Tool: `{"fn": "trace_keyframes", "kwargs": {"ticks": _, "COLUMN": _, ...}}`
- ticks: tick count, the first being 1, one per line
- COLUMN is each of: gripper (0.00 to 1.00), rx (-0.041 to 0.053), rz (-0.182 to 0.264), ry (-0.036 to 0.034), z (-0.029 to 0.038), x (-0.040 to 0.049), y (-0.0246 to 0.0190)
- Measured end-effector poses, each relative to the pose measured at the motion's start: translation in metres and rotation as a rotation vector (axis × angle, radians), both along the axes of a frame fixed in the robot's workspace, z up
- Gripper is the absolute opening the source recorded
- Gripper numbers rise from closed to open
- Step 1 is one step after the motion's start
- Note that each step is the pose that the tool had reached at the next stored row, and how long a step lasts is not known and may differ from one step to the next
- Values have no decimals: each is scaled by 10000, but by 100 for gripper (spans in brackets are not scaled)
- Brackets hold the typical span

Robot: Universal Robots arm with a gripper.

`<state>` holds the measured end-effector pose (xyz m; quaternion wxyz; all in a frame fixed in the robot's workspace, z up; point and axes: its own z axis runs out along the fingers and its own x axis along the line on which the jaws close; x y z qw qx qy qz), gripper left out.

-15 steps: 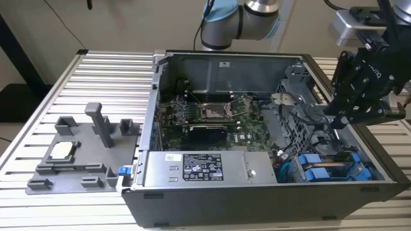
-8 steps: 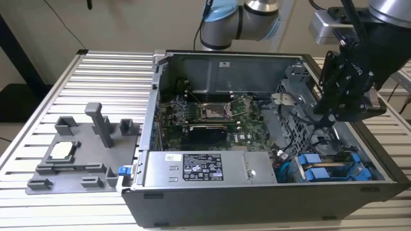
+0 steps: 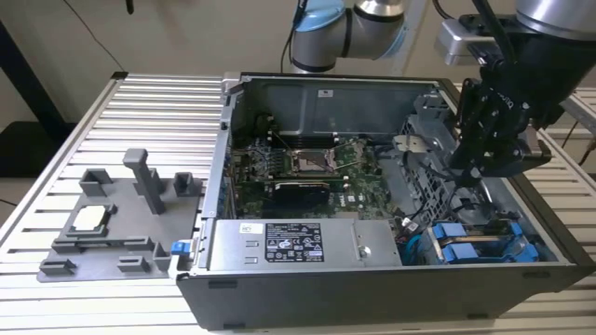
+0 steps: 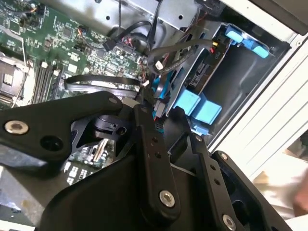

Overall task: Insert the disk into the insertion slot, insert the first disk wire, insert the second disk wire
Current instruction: 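Insert the first disk wire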

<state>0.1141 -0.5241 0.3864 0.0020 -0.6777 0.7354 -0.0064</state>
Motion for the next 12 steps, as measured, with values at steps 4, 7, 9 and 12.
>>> {"fn": "trace_keyframes", "kwargs": {"ticks": 4, "gripper": 37, "rx": -108, "rz": 73, "ry": -219, "z": -25, "x": -30, "y": 18}}
{"fn": "trace_keyframes", "kwargs": {"ticks": 7, "gripper": 37, "rx": -206, "rz": 131, "ry": -291, "z": -37, "x": -60, "y": 23}}
{"fn": "trace_keyframes", "kwargs": {"ticks": 9, "gripper": 29, "rx": -273, "rz": 163, "ry": -302, "z": -43, "x": -89, "y": 25}}
{"fn": "trace_keyframes", "kwargs": {"ticks": 12, "gripper": 22, "rx": -351, "rz": 206, "ry": -333, "z": -47, "x": -124, "y": 27}}
